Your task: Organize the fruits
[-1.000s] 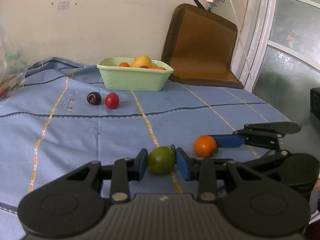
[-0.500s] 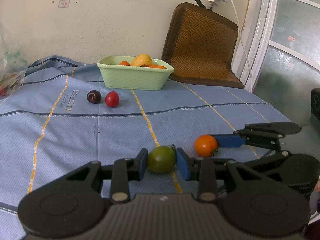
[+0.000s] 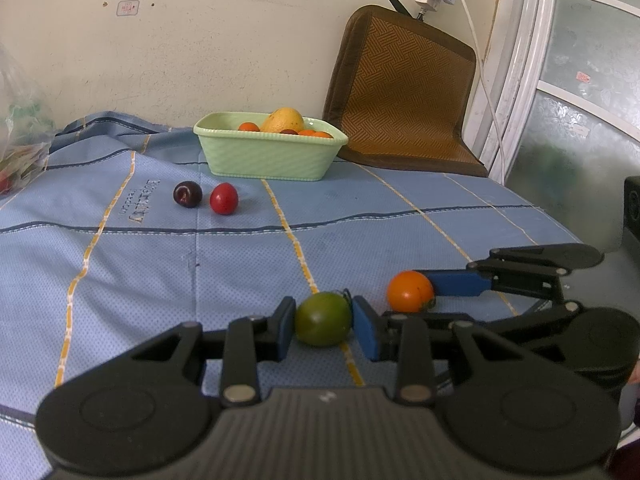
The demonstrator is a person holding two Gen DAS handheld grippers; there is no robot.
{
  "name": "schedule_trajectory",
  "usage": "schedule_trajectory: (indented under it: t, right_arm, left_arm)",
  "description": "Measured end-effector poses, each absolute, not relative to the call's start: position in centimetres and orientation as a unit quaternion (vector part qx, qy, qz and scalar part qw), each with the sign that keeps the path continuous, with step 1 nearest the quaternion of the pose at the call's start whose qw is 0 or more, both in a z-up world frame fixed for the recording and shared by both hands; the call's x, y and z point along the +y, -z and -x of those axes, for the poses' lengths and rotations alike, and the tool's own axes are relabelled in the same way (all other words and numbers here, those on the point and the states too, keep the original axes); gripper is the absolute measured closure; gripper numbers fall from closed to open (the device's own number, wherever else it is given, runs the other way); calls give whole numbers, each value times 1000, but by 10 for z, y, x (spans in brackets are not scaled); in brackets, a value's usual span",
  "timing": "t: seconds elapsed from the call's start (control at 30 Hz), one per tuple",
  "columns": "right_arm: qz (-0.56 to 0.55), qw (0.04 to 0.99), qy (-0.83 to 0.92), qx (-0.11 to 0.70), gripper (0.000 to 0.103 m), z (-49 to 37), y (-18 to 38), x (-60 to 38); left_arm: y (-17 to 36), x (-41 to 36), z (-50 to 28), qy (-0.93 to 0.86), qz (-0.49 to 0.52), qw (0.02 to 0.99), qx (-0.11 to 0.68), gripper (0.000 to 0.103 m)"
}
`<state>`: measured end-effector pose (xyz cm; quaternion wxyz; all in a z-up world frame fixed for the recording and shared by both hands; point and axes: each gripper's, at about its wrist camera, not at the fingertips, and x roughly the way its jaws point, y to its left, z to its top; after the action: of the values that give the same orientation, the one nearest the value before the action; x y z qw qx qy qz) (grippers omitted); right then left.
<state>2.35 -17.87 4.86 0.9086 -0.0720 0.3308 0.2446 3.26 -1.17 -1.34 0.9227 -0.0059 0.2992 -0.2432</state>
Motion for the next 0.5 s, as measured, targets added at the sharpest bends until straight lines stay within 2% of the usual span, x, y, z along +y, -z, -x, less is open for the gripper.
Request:
schedule_trajectory:
  t: [0.23,0.5]
  right_arm:
    - [70,911,-240,329,71,-23,-49,-179]
    - [69,911,-239,329,71,-23,-49,-180]
  left_arm:
    - [13,-11,-33,244,8,922,299,73]
    - [14,-12,-33,243,5,923,299,73]
